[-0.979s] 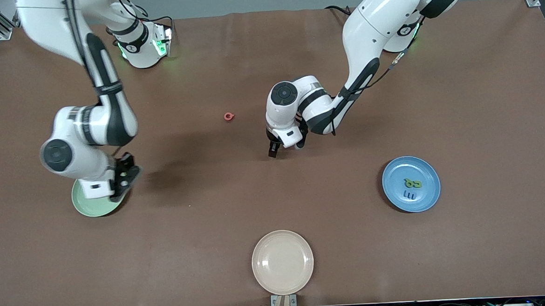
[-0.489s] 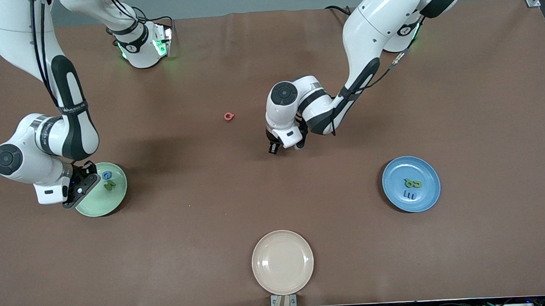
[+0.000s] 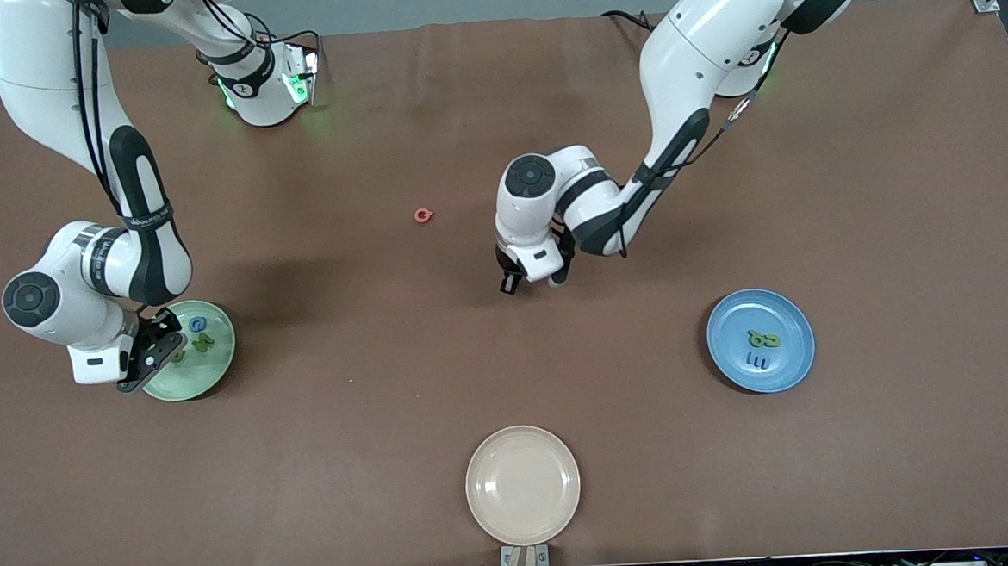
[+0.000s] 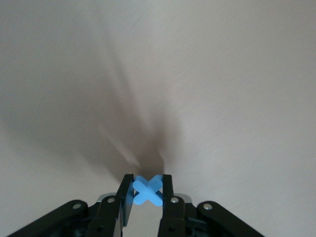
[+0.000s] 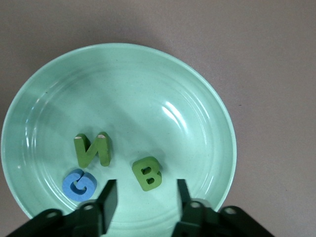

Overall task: Sort upper and lower case letters into plates
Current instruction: 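Place the B on the green plate while the left gripper grasps blue x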

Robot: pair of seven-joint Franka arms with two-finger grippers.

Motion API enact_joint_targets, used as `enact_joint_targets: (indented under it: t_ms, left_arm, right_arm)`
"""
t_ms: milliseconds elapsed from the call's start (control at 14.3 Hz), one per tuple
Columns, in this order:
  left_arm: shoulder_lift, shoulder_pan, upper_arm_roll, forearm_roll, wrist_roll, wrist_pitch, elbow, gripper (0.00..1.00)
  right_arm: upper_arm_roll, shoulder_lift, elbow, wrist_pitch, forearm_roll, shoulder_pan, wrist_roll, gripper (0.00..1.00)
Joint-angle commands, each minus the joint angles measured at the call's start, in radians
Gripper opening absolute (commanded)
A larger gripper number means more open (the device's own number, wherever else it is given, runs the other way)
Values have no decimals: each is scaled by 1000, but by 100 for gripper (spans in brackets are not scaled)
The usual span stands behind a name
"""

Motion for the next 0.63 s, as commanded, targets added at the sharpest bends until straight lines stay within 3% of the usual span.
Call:
enact_joint_targets:
  t_ms: [0,210,559]
  left_arm:
    - [-54,92,-9,17,137,-43,19,0]
    - [-91,219,-18,6,316,-56,27,0]
    - [-97,380,-32,4,650,-177,75,0]
  right_arm:
    - [18,-11,2,-3,22,-3,-10,95]
    - [18,-65,-1,-99,37,47,30,93]
    - [17,-177,-20,-291,37,179,456,93]
